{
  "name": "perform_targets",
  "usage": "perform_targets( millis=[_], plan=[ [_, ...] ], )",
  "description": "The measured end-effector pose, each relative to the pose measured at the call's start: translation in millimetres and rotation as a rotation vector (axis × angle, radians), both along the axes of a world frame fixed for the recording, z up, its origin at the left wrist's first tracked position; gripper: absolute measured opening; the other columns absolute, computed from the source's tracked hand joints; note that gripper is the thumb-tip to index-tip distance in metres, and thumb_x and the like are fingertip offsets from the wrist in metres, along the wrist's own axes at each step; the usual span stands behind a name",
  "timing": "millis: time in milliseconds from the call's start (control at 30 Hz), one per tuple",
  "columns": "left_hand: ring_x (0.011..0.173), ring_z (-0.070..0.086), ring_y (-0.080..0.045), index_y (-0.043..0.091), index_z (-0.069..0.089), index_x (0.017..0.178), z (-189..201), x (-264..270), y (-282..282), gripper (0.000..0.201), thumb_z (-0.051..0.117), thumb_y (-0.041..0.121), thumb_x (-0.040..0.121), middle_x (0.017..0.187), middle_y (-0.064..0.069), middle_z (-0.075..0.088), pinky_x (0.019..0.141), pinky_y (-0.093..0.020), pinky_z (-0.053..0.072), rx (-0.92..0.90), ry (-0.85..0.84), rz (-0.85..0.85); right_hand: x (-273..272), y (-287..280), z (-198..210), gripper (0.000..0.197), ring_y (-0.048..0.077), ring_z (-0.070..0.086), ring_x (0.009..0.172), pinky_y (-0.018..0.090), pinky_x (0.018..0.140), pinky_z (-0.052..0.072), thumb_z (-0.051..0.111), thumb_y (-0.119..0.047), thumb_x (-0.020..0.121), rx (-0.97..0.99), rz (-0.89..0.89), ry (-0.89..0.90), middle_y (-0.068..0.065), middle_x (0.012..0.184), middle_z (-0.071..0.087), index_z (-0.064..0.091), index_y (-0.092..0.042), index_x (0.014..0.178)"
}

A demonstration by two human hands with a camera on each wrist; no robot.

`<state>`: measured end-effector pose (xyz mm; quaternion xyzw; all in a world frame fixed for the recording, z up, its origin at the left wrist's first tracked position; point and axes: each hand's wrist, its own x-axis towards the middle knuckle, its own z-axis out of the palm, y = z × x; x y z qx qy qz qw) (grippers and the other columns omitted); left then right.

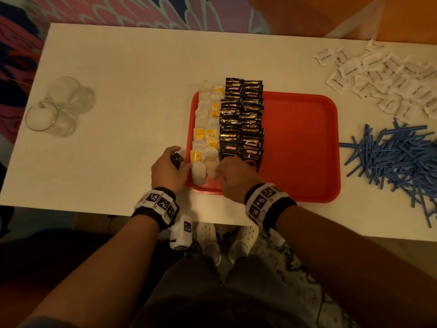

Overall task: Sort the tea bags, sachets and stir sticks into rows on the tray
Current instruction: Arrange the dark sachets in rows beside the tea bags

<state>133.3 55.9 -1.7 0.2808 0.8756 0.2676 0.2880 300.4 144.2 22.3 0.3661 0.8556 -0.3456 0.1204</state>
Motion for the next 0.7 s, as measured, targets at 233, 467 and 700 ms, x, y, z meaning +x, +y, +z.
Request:
perform_targets(
  millis=[233,467,700],
  plan=[
    [0.103,0.06,-0.033,0.023,0.055,0.133,-14,11,-17,0.056,0.076,0.024,0.081,0.112,-0.011,0.064,0.09,-0.044,0.048,-0.063,0.179,-0.328,-12,-42,-20,0.045,0.02,0.039,0.115,0.032,0.096,0.042,0.062,-0.011,0.078,0.05,-0.011,-0.102,-0.001,0.126,0.046,0.05,-0.016,0.121],
    [0.107,0.058,-0.036,0.02,0.054,0.137,-15,7,-12,0.057,0.073,0.019,0.084,0.116,-0.013,0.064,0.092,-0.048,0.046,-0.076,0.259,-0.464,-21,-54,-22,0.052,0.024,0.035,0.124,0.034,0.099,0.042,0.058,-0.017,0.08,0.046,-0.123,-0.092,0.002,0.132,0.043,0.043,-0.016,0.131],
    [0.111,0.056,-0.035,0.024,0.05,0.14,-16,0,-4,0.056,0.069,0.023,0.088,0.126,-0.01,0.063,0.095,-0.045,0.042,-0.111,0.297,-0.543,-27,-50,-22,0.075,0.029,0.029,0.131,0.04,0.103,0.041,0.064,-0.02,0.079,0.04,-0.128,-0.216,0.006,0.139,0.033,0.028,-0.019,0.145]
  ],
)
